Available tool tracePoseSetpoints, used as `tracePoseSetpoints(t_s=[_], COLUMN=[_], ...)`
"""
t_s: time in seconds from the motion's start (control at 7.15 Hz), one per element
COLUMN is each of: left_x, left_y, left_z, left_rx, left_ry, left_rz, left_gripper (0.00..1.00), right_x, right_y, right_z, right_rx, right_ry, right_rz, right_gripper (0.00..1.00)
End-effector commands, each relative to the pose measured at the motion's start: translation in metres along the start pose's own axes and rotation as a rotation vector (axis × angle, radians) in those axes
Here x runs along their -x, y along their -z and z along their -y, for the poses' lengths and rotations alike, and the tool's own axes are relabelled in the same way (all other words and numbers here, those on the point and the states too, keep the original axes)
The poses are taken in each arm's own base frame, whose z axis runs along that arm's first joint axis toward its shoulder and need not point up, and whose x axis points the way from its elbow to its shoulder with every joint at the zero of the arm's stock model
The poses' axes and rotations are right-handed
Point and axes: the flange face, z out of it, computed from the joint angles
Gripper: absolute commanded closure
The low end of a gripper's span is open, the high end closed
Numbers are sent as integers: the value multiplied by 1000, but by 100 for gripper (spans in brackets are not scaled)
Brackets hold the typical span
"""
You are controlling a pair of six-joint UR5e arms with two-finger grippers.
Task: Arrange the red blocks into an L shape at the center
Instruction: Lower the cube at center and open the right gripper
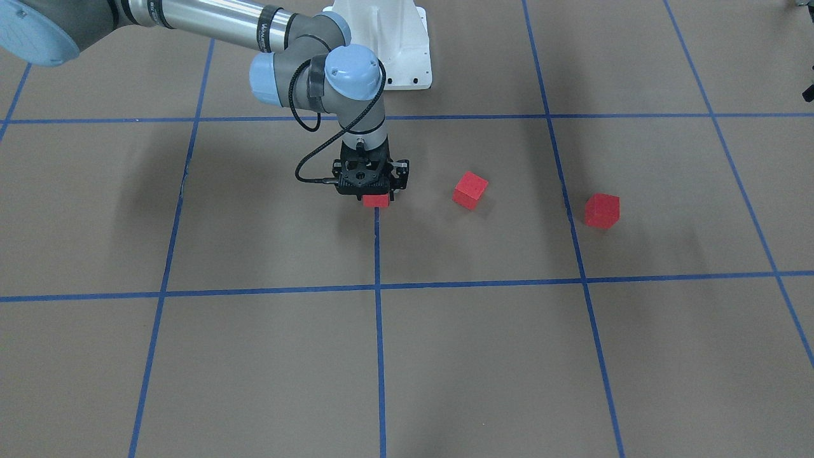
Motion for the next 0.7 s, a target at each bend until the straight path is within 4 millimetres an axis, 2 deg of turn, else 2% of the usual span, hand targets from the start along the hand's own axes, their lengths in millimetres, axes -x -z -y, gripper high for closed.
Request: tracePoseSetpoints(t_s=[0.0, 0.14, 0.28, 0.42, 0.56], left_x=[-27, -58, -102, -158, -203], left_y=[9, 4, -6, -11, -19], left_z=[23, 46, 75, 97, 117], left_rx=[-36, -40, -18, -10, 6], left_ry=[59, 8, 26, 17, 20], left_rz=[-19, -70, -109, -137, -171], left_gripper=[0, 0, 0, 0, 0], right_x=[4, -13, -57, -105, -154], right_y=[17, 43, 73, 101, 116], right_z=[2, 17, 30, 45, 48], right_rx=[-13, -26, -11, 10, 22], right_ry=[35, 22, -2, -31, -11], right_rz=[31, 66, 103, 127, 129], right_gripper=[1, 1, 1, 1, 1])
